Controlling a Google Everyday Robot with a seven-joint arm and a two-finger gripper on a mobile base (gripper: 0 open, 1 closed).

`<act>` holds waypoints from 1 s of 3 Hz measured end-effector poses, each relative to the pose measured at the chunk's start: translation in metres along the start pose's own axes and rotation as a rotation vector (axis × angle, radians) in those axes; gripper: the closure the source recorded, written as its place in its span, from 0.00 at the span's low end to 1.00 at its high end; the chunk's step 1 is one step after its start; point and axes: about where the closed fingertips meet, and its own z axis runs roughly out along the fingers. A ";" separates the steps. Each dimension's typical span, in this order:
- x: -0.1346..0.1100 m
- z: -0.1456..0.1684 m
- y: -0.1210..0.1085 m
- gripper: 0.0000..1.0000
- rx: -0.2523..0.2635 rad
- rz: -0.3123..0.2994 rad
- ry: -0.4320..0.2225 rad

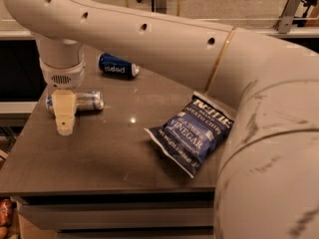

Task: Place redbull can upright

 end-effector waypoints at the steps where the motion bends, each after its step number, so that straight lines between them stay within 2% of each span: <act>1: -0.004 0.005 0.001 0.00 -0.009 -0.009 0.016; 3: -0.003 0.011 0.000 0.00 -0.024 -0.007 0.065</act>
Offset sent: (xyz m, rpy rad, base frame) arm -0.0005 0.0079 -0.0073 -0.0674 0.0123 0.0103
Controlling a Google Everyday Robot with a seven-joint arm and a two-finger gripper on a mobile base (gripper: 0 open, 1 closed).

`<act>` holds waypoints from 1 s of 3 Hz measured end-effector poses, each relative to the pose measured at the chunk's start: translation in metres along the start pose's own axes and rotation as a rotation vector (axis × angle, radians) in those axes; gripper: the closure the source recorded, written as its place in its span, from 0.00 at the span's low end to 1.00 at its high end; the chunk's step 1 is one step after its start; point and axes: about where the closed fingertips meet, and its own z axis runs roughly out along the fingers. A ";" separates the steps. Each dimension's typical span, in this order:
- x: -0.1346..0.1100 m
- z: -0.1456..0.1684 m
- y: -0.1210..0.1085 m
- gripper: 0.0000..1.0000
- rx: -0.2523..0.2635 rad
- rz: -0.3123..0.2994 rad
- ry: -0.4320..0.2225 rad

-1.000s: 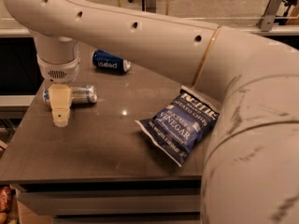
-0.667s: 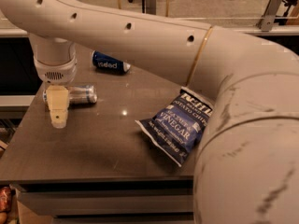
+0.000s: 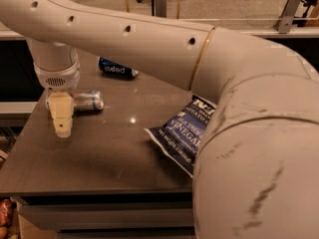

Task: Place redbull can upright

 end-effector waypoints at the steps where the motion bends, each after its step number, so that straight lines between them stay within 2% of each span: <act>1: 0.005 0.002 0.000 0.00 -0.006 0.012 0.033; 3: 0.019 0.005 0.002 0.00 -0.019 0.041 0.086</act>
Offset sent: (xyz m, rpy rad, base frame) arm 0.0022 -0.0235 -0.0068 -0.1005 0.0179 -0.0632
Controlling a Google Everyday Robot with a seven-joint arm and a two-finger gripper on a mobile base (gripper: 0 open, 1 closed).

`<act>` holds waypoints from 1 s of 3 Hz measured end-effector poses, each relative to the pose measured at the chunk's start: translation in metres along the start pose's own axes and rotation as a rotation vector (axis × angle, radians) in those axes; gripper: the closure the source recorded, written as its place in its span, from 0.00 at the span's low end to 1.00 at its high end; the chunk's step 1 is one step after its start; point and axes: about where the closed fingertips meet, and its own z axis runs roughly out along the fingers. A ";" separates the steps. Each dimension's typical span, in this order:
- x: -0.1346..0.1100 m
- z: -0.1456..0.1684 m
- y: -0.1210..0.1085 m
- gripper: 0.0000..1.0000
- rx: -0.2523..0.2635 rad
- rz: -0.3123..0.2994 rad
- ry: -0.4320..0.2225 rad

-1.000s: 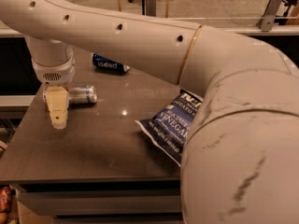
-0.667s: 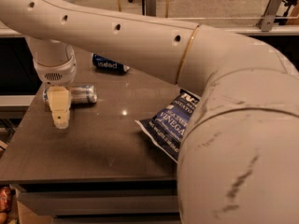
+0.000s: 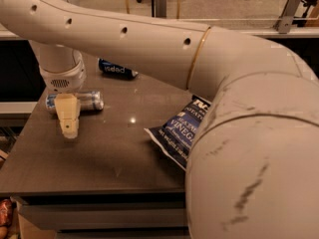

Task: Place redbull can upright

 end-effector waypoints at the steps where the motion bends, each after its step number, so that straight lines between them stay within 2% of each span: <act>1: 0.002 0.001 0.001 0.00 -0.002 0.001 0.024; 2: 0.001 0.001 0.001 0.00 -0.001 -0.003 0.032; 3: -0.001 0.001 0.002 0.11 0.001 -0.011 0.038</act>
Offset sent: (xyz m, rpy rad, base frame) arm -0.0032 -0.0023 0.0007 -0.0589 -0.0023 0.0037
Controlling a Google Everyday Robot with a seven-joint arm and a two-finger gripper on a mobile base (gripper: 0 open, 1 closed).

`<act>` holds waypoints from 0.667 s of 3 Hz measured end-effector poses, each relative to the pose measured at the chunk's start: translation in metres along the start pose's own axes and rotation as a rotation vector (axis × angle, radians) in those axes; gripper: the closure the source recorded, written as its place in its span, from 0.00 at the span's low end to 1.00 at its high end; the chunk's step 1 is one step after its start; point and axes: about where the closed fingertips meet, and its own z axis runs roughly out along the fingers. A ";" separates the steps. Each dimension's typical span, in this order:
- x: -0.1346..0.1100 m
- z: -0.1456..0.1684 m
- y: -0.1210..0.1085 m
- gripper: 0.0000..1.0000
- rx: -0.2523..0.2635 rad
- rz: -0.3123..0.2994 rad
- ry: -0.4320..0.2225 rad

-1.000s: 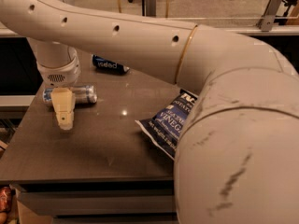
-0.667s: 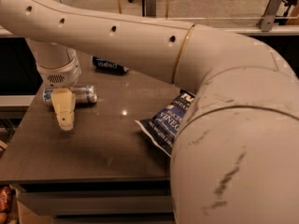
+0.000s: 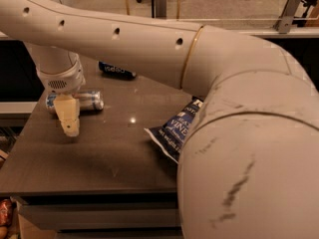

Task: Place redbull can upright

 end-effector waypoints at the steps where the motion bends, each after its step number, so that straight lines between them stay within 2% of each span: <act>1: -0.002 0.000 0.000 0.27 0.000 -0.005 0.000; 2: -0.002 0.000 0.001 0.50 0.000 -0.007 -0.001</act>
Offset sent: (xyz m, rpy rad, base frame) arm -0.0027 -0.0003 0.0017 -0.0086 0.0059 0.0066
